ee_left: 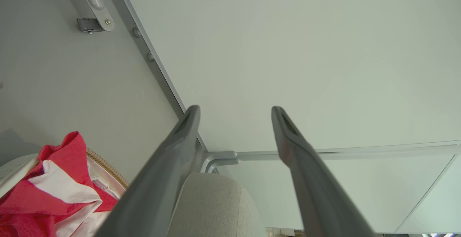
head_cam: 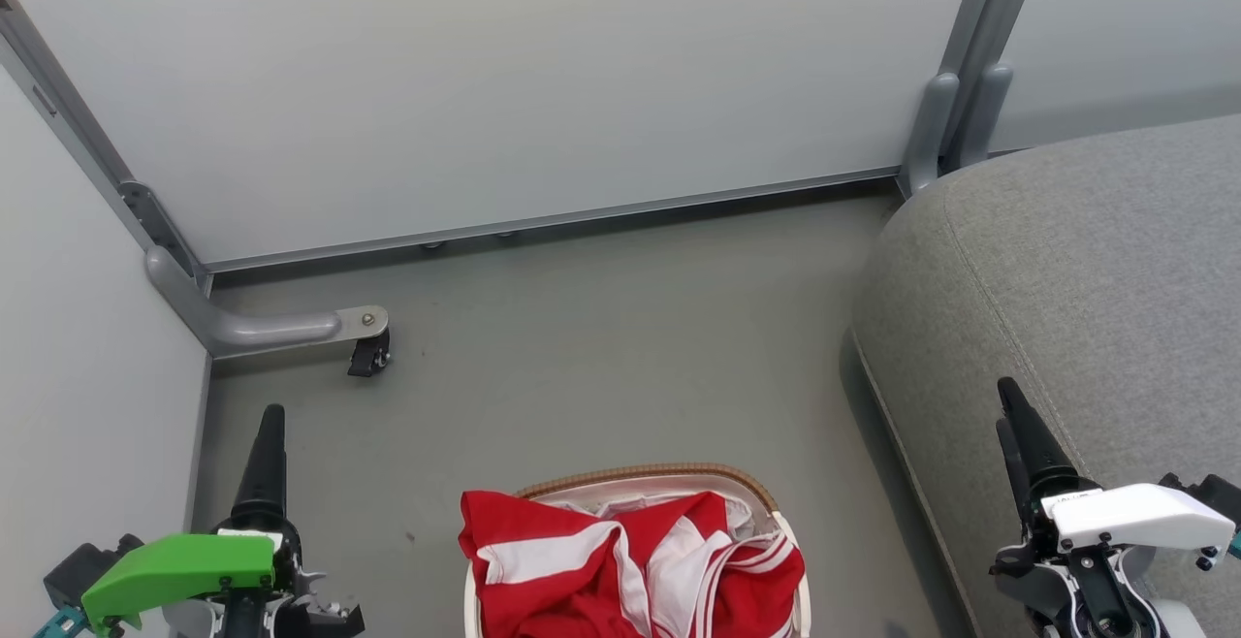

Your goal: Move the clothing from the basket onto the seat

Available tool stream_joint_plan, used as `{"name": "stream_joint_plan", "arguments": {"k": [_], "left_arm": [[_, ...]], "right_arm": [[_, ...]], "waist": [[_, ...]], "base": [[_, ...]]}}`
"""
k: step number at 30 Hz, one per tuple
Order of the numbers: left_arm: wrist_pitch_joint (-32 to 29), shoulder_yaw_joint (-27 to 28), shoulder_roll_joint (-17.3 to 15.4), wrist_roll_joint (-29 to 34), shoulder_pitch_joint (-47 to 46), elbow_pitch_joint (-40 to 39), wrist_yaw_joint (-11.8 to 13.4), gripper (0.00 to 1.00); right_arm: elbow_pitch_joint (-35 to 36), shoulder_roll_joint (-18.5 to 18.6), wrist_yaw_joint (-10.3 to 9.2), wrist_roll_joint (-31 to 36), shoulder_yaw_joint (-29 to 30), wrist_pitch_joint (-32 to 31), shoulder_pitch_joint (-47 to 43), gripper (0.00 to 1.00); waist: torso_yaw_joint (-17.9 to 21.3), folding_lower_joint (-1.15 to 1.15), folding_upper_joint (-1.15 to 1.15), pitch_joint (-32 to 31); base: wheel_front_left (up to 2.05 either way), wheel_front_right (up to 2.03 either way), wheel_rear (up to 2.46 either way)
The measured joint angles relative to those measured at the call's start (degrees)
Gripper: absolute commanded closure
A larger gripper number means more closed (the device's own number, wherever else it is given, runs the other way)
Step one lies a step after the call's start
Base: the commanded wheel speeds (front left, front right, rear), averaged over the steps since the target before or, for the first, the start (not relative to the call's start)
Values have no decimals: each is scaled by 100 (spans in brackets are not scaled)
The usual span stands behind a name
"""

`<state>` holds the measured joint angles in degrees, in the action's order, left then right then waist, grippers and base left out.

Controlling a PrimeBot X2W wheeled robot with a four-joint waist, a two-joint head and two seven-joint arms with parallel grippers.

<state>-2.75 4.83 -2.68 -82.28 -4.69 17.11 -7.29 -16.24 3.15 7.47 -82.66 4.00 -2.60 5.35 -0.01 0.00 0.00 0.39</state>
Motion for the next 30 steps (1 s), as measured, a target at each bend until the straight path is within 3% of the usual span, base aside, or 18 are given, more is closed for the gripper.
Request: {"name": "stream_joint_plan", "arguments": {"k": [30], "left_arm": [[667,-361,-107,3211,1,194,-1,0]], "right_arm": [[120,151,0,2825,-458,666,112,0]], "waist": [[-18,0,0,31]], "base": [[0,0,0]]}}
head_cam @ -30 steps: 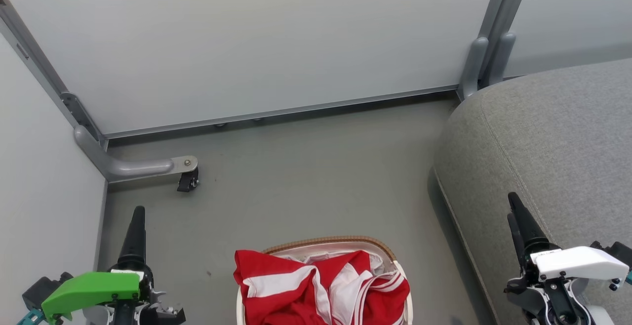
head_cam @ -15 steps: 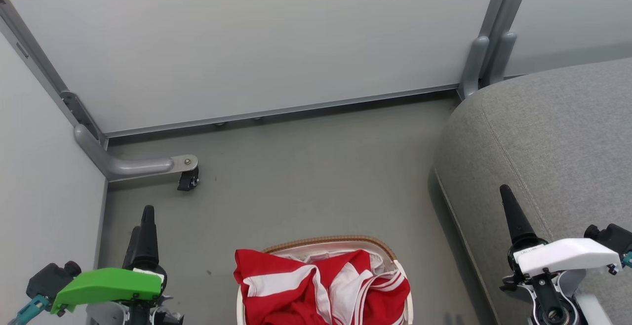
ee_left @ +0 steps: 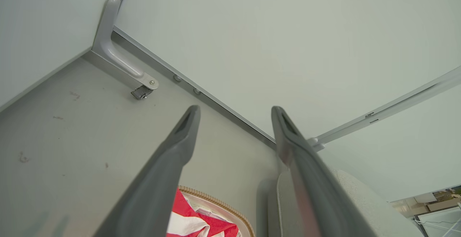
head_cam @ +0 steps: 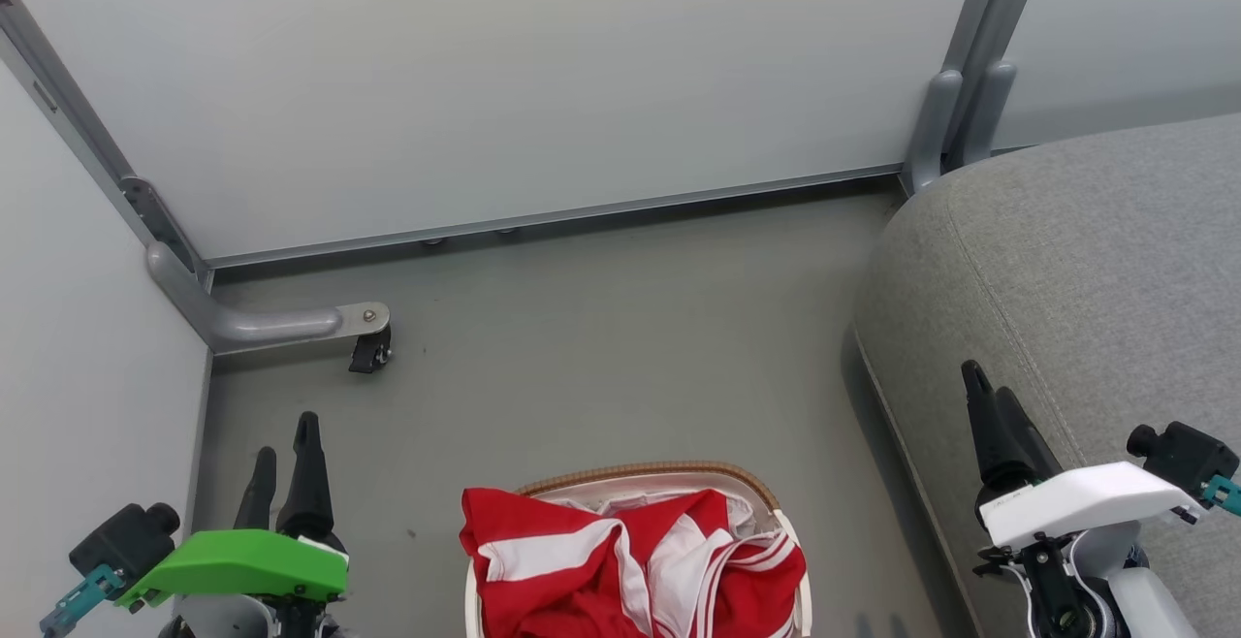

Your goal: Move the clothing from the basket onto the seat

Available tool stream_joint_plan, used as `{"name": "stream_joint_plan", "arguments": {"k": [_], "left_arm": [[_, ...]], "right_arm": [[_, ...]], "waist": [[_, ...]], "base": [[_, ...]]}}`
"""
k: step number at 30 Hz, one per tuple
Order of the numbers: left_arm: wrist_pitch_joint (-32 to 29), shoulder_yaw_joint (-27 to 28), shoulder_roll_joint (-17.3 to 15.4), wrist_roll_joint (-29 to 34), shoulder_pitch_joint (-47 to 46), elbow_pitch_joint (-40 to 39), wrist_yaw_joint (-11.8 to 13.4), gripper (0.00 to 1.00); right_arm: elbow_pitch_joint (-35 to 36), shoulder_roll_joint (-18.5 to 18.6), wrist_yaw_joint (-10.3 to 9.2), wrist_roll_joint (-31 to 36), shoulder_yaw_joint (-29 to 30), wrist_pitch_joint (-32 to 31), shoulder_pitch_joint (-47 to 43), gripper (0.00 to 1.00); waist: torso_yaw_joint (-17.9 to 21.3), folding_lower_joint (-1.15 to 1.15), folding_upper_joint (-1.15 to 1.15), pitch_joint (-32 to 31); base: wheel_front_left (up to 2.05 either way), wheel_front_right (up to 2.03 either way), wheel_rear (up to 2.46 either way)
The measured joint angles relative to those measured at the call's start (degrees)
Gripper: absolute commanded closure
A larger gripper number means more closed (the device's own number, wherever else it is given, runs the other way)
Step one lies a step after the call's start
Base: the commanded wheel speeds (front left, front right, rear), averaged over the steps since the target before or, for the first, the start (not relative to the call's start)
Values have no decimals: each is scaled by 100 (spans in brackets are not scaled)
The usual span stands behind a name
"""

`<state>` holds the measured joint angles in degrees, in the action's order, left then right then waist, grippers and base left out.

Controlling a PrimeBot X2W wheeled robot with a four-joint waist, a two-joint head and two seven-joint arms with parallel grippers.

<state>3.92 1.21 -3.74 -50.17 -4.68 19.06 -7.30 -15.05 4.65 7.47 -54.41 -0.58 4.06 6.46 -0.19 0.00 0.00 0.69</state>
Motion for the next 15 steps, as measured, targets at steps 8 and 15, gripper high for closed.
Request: {"name": "stream_joint_plan", "arguments": {"k": [8,15], "left_arm": [[146,-121,5,677,2,-26,0,0],[275,-177,16,1215,73,27,0,0]], "right_arm": [[-15,10,0,650,-158,137,-1,0],[-14,-15,0,1265,-237,265,-12,0]], "waist": [[-3,0,0,-4],[-2,0,0,-26]], "base": [[0,0,0],[0,0,0]]}}
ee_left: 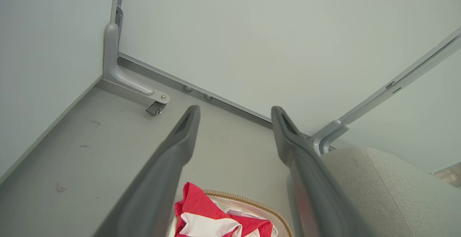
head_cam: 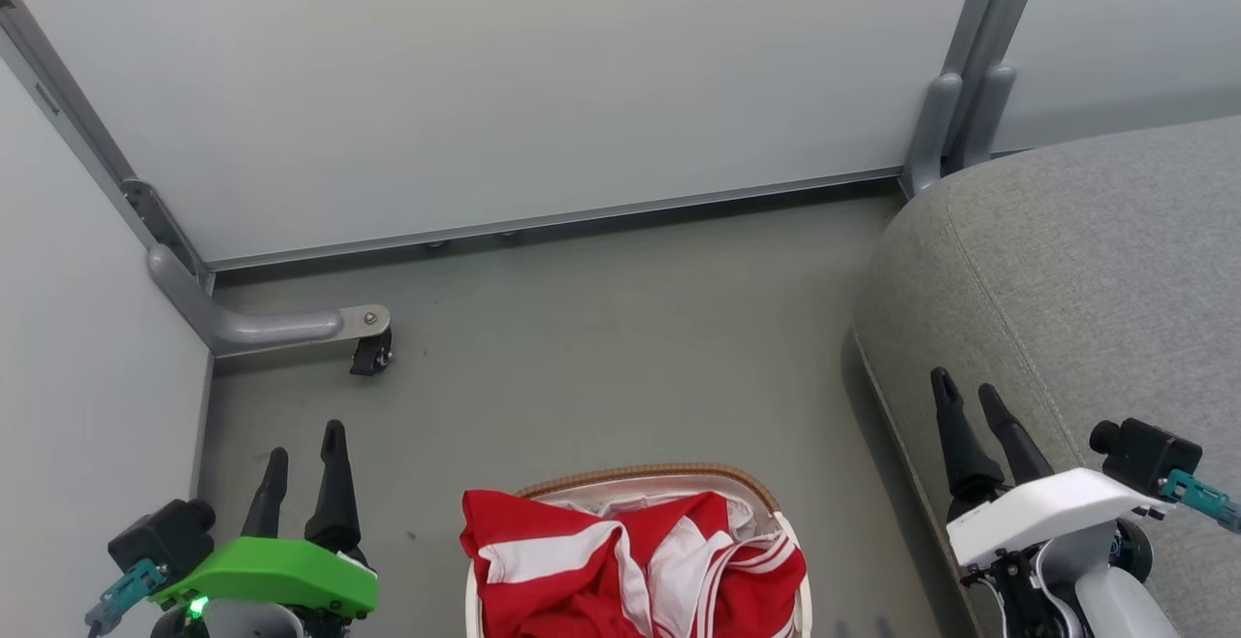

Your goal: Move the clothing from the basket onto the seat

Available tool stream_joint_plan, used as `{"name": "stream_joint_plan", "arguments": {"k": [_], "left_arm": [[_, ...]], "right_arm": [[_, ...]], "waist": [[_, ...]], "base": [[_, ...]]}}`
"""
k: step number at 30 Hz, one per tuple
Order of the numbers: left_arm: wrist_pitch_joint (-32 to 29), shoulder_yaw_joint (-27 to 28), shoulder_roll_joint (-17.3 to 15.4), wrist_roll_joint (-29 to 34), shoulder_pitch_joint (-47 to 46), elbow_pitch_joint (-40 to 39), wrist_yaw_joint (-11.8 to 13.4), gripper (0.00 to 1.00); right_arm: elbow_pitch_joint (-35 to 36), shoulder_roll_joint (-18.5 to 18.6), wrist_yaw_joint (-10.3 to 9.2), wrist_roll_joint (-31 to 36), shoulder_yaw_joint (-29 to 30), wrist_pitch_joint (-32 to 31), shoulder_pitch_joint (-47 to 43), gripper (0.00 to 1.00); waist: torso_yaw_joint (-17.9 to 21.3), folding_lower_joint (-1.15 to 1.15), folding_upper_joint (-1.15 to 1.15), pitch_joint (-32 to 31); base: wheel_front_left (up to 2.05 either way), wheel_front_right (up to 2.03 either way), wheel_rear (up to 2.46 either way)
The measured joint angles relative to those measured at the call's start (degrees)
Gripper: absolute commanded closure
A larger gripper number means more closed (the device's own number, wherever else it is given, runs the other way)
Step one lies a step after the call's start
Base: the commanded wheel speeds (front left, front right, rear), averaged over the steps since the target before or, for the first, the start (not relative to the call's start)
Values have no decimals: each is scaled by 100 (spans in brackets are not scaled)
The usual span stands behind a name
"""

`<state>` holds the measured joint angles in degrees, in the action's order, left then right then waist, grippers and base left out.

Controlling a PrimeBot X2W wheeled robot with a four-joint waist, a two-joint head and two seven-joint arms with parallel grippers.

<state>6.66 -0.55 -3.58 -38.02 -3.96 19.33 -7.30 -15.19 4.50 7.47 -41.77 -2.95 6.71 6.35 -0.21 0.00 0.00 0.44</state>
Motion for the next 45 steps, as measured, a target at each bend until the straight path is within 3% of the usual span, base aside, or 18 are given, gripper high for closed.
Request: {"name": "stream_joint_plan", "arguments": {"k": [20,45], "left_arm": [[305,-119,52,1348,17,281,-1,0],[610,-162,73,2176,121,442,-8,0]], "right_arm": [[-302,-24,0,1548,-24,297,-35,0],[-773,-110,1,2859,100,603,-2,0]], "waist": [[-18,0,0,-21],[-10,0,0,-48]], "base": [[0,0,0],[0,0,0]]}}
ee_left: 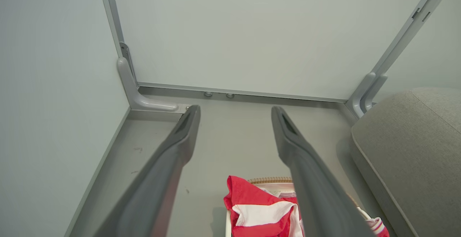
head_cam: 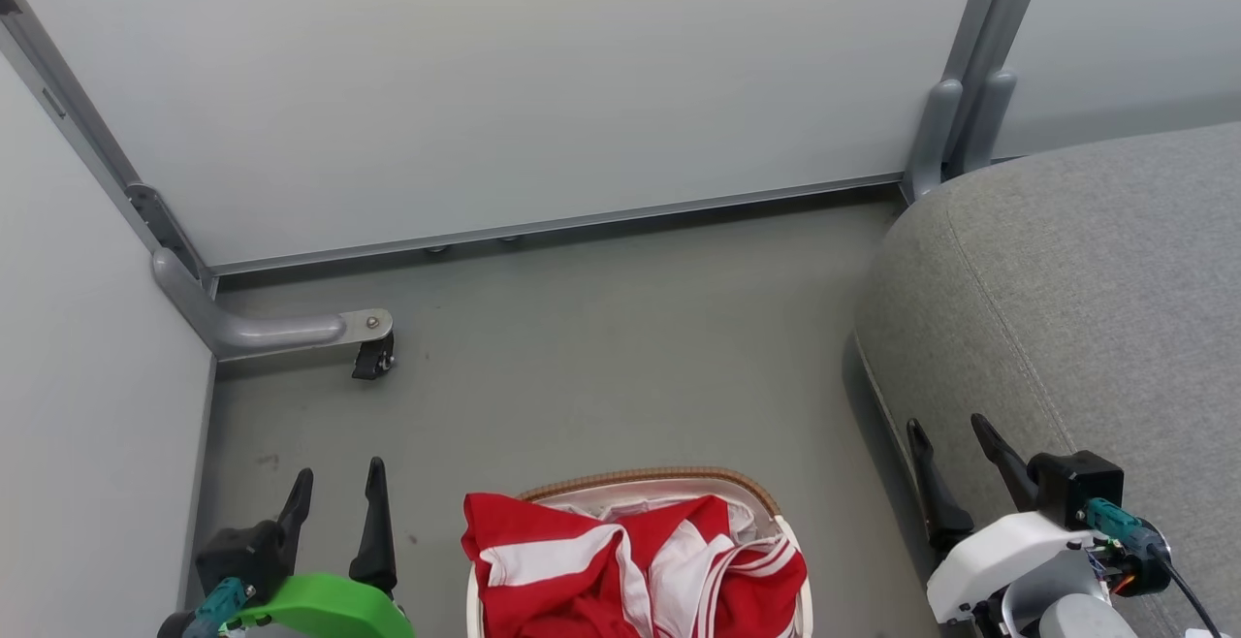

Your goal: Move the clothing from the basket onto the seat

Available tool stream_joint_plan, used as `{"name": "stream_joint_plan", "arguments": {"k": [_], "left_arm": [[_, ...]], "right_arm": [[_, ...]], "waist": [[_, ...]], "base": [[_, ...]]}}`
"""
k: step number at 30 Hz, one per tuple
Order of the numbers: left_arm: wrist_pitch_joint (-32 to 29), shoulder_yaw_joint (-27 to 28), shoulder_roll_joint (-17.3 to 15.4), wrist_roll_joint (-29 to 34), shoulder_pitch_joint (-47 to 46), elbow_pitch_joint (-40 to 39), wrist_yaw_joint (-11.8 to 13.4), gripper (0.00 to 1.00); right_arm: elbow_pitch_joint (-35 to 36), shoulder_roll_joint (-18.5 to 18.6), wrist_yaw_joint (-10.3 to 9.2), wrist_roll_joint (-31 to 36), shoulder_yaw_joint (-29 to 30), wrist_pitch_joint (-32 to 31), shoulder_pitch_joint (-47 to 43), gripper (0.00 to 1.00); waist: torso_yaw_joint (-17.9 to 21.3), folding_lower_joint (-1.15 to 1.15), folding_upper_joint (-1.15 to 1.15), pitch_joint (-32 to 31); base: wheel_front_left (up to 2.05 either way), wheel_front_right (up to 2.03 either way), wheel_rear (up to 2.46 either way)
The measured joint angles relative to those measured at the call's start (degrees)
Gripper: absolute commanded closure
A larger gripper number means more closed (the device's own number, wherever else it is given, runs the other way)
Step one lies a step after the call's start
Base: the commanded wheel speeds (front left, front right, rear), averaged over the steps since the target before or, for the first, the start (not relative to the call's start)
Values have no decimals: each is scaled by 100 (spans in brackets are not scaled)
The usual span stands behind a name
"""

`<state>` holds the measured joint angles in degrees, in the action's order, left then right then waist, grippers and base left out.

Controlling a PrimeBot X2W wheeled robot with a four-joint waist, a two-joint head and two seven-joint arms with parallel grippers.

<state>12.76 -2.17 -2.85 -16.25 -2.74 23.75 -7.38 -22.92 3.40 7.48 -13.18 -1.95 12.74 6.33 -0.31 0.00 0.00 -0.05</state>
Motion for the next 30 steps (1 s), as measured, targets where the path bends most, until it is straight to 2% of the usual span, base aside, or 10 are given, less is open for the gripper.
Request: {"name": "stream_joint_plan", "arguments": {"k": [7,15,22,30], "left_arm": [[81,-93,1,34,37,45,0,0],[152,-509,2,205,27,303,-1,0],[233,-911,5,304,-391,563,-2,0],[236,-1268,-29,387,-976,938,-2,0]], "right_arm": [[-41,-15,0,293,63,76,4,0],[-12,-33,1,632,-33,154,38,0],[112,-44,3,860,-155,225,340,0],[337,-52,3,817,-363,226,737,0]], "waist": [[4,0,0,6],[51,0,0,156],[185,0,0,594],[457,0,0,1274]], "base": [[0,0,0],[0,0,0],[0,0,0],[0,0,0]]}}
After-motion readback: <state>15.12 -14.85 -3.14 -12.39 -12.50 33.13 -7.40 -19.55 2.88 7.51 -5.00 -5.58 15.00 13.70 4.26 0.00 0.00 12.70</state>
